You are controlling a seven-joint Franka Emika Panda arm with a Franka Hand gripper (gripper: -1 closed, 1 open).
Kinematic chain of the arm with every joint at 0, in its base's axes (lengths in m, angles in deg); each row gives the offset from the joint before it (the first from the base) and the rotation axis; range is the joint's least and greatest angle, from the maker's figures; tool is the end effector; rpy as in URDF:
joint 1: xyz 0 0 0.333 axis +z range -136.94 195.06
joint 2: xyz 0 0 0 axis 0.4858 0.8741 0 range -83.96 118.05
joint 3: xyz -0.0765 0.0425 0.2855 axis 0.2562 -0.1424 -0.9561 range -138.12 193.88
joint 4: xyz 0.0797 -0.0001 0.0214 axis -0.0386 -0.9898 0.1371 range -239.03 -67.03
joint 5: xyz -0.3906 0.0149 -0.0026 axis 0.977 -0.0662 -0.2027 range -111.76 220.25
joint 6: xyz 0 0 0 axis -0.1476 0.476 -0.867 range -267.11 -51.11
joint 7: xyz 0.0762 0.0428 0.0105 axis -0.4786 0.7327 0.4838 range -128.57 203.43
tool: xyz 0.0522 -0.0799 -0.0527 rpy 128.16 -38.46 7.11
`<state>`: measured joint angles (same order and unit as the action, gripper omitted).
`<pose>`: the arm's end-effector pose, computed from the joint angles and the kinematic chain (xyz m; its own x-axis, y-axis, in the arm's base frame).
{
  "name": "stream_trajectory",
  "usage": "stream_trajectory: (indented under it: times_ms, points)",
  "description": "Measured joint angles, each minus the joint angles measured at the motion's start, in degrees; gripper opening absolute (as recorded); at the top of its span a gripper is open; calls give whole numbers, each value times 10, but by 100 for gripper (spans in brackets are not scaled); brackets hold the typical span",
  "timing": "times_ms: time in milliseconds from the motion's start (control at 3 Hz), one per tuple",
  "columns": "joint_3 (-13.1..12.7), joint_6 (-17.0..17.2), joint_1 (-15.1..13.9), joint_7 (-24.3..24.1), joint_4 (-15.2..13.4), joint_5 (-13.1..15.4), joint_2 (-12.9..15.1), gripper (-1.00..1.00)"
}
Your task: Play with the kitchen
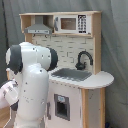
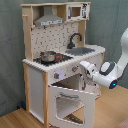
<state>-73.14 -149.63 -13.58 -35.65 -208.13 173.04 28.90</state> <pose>0.3123 0.3549 0.3106 0.0637 0.9307 0.3601 -0.0303 -0.3589 0.9329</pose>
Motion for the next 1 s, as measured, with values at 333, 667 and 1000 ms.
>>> stream_trajectory:
  times_ms: [333,667,1000]
  points:
    - [26,-45,0,0,25,8,0,100]
    - [45,-90,2,24,43,9,0,100]
    - [48,-94,3,82,47,10,0,100]
